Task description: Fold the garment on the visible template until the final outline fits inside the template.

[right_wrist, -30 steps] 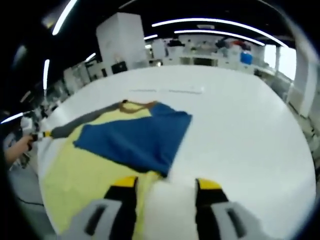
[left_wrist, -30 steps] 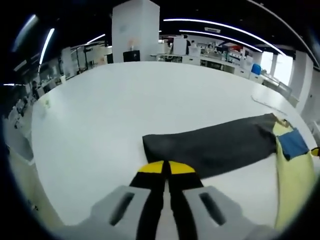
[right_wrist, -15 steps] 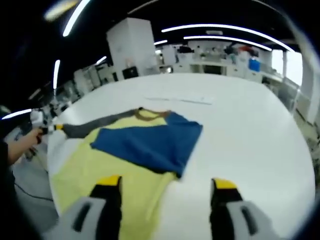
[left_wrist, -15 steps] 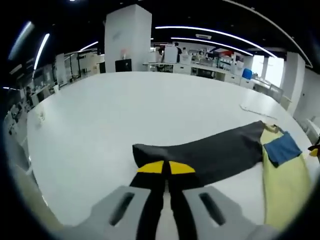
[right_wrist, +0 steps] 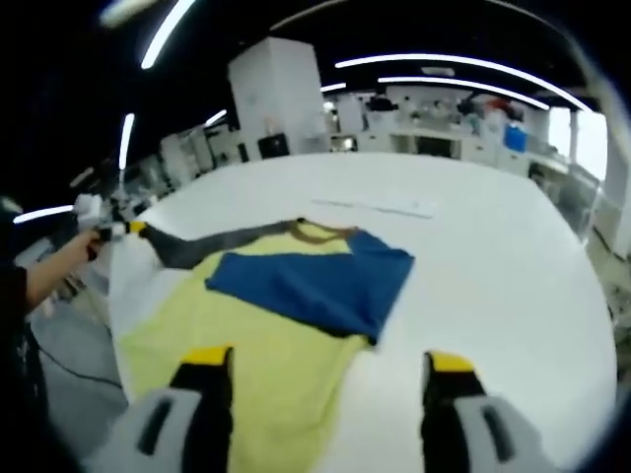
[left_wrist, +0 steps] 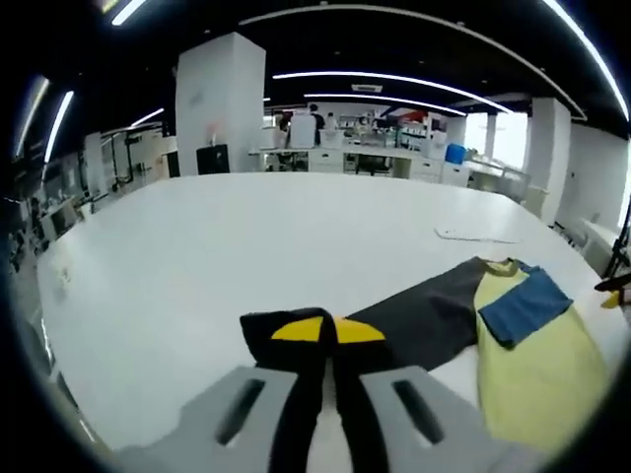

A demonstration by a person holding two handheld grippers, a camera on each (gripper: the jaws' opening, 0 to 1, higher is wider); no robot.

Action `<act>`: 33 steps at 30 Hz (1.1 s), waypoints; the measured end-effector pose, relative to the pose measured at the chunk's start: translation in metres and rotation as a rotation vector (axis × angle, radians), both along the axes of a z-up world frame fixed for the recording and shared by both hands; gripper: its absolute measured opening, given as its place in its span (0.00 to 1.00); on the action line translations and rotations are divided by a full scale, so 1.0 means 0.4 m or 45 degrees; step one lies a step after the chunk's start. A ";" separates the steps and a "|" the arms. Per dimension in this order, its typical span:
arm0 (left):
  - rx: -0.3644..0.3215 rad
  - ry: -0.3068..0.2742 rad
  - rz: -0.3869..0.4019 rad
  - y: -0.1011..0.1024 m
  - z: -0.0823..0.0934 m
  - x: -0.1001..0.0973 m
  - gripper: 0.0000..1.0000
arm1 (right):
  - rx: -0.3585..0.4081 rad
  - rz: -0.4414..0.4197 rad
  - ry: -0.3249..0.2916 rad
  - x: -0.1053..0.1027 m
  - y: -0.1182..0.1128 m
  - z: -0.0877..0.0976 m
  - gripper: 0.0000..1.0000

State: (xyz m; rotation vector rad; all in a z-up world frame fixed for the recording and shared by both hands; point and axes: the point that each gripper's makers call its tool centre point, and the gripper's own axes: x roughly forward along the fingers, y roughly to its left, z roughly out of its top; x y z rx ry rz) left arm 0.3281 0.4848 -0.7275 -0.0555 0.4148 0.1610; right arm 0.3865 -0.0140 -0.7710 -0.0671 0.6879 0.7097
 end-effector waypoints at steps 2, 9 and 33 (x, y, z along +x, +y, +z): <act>0.010 -0.006 -0.029 -0.010 0.016 0.009 0.00 | 0.014 0.020 -0.013 -0.018 0.011 0.016 0.81; 0.013 -0.050 -0.115 -0.059 0.063 0.058 0.00 | 0.027 0.091 -0.031 -0.053 0.021 0.049 0.86; 0.005 -0.119 -0.412 -0.346 0.141 0.240 0.00 | 0.042 0.242 -0.068 -0.172 0.040 0.128 0.89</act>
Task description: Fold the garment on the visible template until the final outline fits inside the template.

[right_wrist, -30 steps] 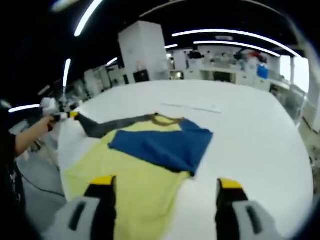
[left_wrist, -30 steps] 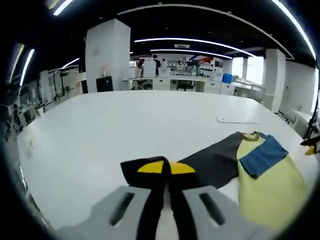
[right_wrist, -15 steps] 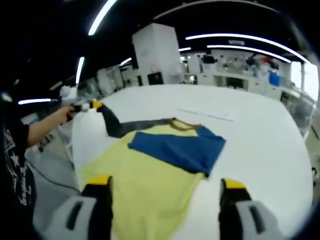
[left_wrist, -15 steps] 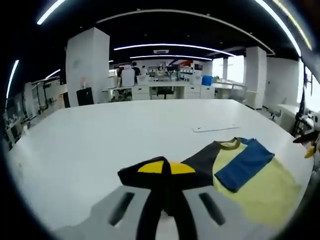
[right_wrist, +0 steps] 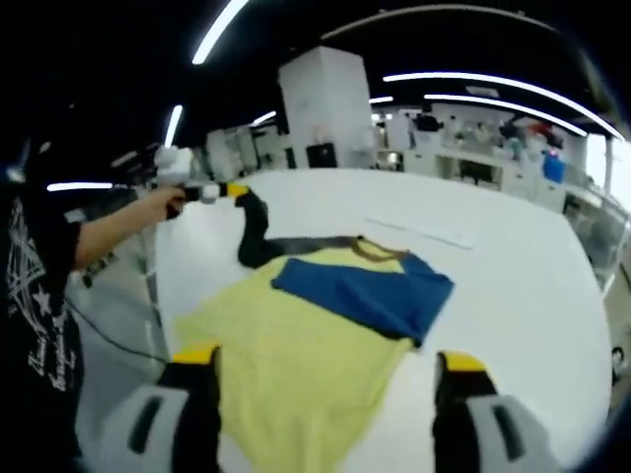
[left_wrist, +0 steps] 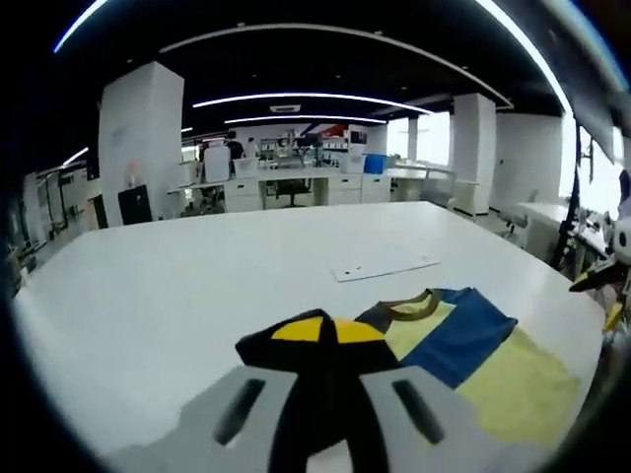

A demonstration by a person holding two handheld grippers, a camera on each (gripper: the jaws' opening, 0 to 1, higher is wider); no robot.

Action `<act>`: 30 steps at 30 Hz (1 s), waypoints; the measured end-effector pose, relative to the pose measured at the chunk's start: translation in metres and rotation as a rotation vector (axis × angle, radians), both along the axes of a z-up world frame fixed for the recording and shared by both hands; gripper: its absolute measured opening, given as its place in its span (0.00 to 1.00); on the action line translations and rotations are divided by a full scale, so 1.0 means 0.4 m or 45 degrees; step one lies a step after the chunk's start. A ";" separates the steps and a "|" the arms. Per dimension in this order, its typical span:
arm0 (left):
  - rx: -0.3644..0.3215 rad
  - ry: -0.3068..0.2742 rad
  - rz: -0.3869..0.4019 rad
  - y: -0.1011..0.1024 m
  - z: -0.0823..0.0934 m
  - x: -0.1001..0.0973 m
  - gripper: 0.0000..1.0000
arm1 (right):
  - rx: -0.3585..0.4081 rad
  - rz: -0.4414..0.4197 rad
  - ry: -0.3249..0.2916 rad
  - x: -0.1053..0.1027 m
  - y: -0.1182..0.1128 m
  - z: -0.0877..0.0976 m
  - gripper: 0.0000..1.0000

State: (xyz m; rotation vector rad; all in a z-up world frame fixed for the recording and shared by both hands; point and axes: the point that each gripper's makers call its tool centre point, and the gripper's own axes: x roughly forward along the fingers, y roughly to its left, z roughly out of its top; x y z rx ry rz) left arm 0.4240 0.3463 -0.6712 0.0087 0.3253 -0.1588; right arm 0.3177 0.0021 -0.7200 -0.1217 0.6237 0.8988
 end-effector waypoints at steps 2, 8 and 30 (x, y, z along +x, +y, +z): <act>-0.009 -0.001 -0.020 -0.015 0.001 0.016 0.00 | 0.006 -0.002 0.000 -0.005 0.000 0.004 0.89; -0.022 0.002 -0.072 -0.086 -0.001 0.047 0.00 | -0.007 0.000 0.009 -0.017 -0.010 -0.005 0.89; -0.123 -0.051 -0.218 -0.287 0.028 0.141 0.00 | -0.009 0.038 0.020 -0.054 -0.038 -0.024 0.92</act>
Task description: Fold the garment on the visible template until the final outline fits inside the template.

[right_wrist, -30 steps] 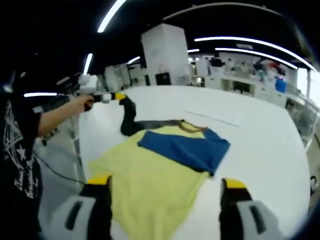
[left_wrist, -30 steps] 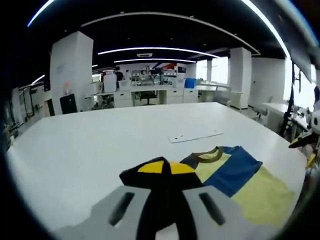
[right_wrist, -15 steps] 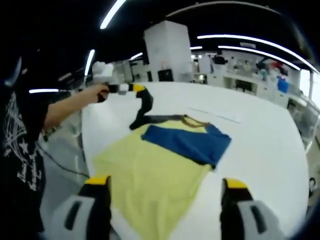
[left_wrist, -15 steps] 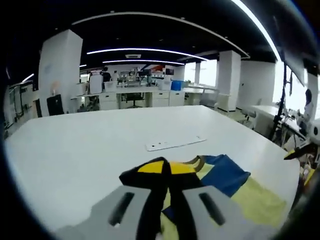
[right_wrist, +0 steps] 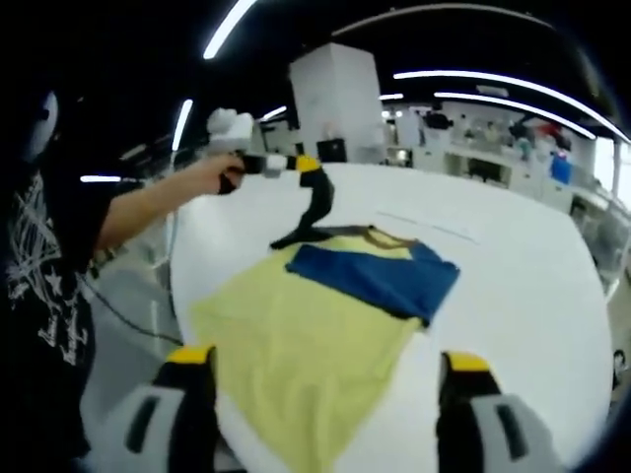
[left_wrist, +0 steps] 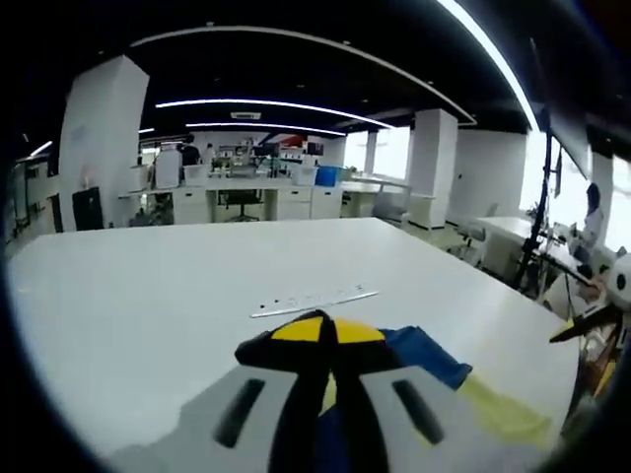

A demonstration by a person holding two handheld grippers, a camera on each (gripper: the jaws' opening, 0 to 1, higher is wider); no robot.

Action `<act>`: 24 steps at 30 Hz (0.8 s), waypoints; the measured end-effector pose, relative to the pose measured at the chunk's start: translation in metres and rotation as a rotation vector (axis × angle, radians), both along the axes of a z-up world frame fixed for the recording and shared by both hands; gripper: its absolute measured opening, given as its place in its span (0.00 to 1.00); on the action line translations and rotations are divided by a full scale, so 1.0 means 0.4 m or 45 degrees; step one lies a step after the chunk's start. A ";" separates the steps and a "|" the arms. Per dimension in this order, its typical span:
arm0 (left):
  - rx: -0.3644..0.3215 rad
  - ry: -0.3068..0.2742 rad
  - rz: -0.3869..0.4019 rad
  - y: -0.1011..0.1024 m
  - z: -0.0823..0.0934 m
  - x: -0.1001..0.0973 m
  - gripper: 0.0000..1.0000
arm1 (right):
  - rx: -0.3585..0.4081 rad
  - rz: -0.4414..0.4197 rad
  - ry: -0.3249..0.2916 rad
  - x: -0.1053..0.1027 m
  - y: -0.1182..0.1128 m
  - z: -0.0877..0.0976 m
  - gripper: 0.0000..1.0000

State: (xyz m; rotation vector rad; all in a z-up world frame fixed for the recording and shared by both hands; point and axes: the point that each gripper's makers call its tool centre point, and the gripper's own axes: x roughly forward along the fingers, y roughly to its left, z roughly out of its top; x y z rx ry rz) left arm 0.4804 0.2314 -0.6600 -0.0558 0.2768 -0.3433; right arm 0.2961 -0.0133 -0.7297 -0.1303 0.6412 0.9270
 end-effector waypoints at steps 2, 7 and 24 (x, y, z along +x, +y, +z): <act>-0.004 -0.013 -0.018 -0.021 0.003 0.009 0.00 | 0.004 -0.014 0.001 0.003 -0.002 -0.001 0.91; -0.045 -0.034 -0.088 -0.084 0.014 0.034 0.00 | 0.002 -0.009 -0.005 0.001 0.003 0.003 0.91; -0.016 0.084 -0.280 -0.293 -0.083 0.041 0.00 | -0.006 -0.072 0.034 0.003 -0.032 -0.014 0.88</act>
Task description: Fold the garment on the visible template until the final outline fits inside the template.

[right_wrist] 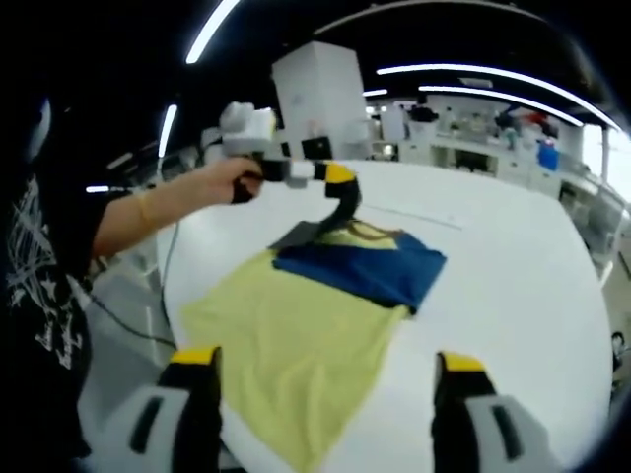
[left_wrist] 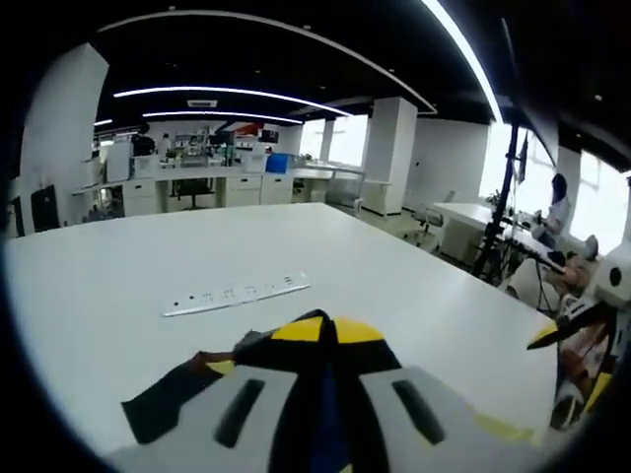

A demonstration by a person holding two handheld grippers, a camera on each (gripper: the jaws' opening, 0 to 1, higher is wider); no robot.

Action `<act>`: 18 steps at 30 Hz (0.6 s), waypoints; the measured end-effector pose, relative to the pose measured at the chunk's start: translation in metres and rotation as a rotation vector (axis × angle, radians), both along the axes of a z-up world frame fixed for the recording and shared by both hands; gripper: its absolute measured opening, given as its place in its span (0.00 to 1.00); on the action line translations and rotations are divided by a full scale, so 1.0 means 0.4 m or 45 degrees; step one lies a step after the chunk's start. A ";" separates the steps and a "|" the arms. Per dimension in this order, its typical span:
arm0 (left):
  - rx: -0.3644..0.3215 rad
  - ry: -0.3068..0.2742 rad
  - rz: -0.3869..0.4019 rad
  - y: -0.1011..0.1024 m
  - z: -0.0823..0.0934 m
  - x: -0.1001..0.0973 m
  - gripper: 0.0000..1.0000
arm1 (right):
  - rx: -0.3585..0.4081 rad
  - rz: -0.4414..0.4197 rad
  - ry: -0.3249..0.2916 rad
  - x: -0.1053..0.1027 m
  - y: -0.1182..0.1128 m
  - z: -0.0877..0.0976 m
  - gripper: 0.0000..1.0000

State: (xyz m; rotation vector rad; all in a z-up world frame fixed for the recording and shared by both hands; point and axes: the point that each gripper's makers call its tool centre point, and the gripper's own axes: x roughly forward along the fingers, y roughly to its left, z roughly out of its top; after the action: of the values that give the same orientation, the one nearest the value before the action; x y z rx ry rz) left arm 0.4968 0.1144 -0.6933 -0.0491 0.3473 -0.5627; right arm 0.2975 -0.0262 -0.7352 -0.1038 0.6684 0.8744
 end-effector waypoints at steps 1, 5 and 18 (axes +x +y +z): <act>0.007 0.007 -0.013 -0.012 -0.008 0.000 0.00 | -0.001 -0.005 0.004 -0.001 -0.002 -0.002 0.88; 0.049 0.034 -0.077 -0.052 -0.041 -0.010 0.00 | 0.002 -0.017 0.016 -0.001 -0.006 -0.010 0.87; 0.318 0.092 -0.331 -0.178 -0.190 -0.084 0.00 | 0.008 -0.042 0.044 -0.005 -0.015 -0.031 0.86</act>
State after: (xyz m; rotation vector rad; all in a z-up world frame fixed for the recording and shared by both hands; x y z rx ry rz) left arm 0.4632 0.0431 -0.7692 0.2196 0.4964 -0.7717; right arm 0.2957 -0.0323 -0.7475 -0.0724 0.6977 0.8483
